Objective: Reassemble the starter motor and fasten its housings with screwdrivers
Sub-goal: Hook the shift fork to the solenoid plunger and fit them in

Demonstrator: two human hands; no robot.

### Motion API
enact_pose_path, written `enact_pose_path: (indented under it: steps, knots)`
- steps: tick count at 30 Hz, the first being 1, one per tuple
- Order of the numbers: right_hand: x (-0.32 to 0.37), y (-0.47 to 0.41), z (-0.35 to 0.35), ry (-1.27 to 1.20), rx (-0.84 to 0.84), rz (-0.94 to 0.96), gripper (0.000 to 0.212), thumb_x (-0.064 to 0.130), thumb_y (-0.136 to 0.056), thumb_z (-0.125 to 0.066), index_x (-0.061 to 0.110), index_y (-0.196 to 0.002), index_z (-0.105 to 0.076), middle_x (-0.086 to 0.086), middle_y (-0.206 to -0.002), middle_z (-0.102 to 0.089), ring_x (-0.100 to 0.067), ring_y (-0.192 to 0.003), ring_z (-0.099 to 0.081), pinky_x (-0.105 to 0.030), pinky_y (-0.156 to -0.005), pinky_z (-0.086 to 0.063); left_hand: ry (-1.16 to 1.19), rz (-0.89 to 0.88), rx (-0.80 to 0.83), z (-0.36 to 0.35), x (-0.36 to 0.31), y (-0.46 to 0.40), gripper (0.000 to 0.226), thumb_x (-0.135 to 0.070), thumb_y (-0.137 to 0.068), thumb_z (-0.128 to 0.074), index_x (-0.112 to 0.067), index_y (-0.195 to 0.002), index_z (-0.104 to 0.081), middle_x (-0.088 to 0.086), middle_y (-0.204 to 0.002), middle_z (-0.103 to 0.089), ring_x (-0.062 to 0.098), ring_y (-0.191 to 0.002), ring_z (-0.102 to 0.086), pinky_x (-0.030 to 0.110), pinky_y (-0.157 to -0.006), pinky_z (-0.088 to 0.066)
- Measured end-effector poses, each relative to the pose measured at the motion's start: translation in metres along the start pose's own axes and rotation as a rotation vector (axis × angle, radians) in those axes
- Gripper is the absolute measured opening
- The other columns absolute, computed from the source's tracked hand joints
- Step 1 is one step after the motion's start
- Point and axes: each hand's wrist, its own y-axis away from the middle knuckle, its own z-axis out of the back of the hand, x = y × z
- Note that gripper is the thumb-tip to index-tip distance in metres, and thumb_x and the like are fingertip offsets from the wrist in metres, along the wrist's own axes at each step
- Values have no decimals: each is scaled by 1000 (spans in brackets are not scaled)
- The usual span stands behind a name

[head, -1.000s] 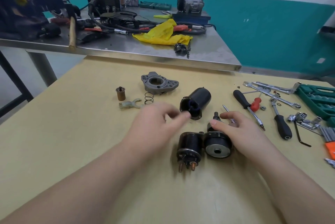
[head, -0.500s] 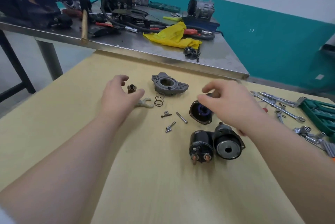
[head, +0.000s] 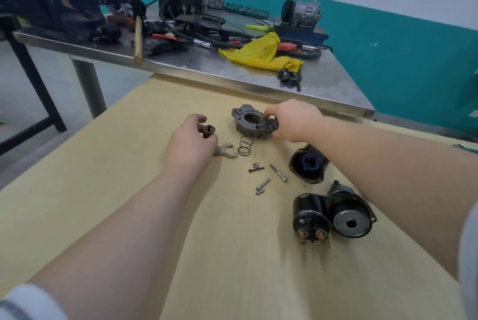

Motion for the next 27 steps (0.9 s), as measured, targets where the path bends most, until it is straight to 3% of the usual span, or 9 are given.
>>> enact_pose_path:
  steps: [4, 7, 10, 13, 16, 19, 22, 27]
  knots:
    - [-2, -7, -1, -35, -8, 39, 48, 38, -95, -74, 40, -141, -59, 2, -116, -70, -25, -98, -64, -37, -70, -56, -10, -2, -17, -2, 2, -1, 44, -30, -93, -69, -34, -137, -65, -13, -125, -70, 12, -101, -62, 29, -80, -43]
    - [-1, -10, -3, -89, -22, 30, 47, 35, -98, -74, 34, -143, -60, -1, -125, -70, -28, -108, -66, -45, -85, -61, -23, -11, -27, -3, 2, -1, 39, -28, -94, -68, -33, -132, -69, -11, -123, -72, 13, -100, -61, 28, -81, -42]
    - [0, -11, -3, -112, -36, 9, 42, 28, -102, -68, 32, -143, -61, -2, -127, -70, -27, -110, -66, -47, -89, -61, -19, -21, -24, -3, 3, -2, 38, -26, -94, -68, -30, -131, -72, -9, -124, -74, 15, -104, -64, 27, -82, -43]
    - [1, -11, 1, -165, -94, -26, 36, 25, -102, -63, 34, -137, -64, 3, -127, -69, -24, -112, -66, -46, -89, -61, -15, -19, -29, -3, 3, -3, 37, -25, -93, -68, -30, -130, -72, -8, -123, -74, 16, -106, -66, 27, -83, -44]
    - [9, -9, 8, -377, -142, -13, 27, 25, -100, -63, 31, -125, -73, 8, -112, -71, -17, -100, -68, -39, -84, -62, -20, -26, -39, -3, 3, -4, 37, -24, -92, -70, -30, -128, -73, -9, -122, -75, 11, -100, -61, 25, -83, -42]
    - [25, -3, 12, -515, 61, 130, 23, 40, -97, -72, 31, -116, -79, 16, -106, -72, -5, -94, -67, -23, -75, -55, -20, -24, -37, -4, 3, -4, 37, -23, -92, -70, -31, -127, -74, -9, -122, -75, 11, -99, -59, 26, -82, -42]
    - [40, 2, 8, -461, 184, 222, 28, 54, -92, -75, 31, -110, -77, 23, -99, -68, 2, -92, -63, -19, -73, -47, -17, -20, -31, -3, 2, -3, 37, -21, -91, -71, -30, -127, -74, -8, -121, -75, 13, -99, -62, 27, -82, -43]
    - [50, 3, 5, -356, 134, 225, 23, 42, -94, -76, 26, -110, -80, 17, -94, -66, -14, -96, -65, -19, -66, -44, -6, -17, -8, -1, 0, -1, 39, -19, -90, -72, -31, -127, -73, -9, -120, -74, 17, -102, -67, 28, -81, -45]
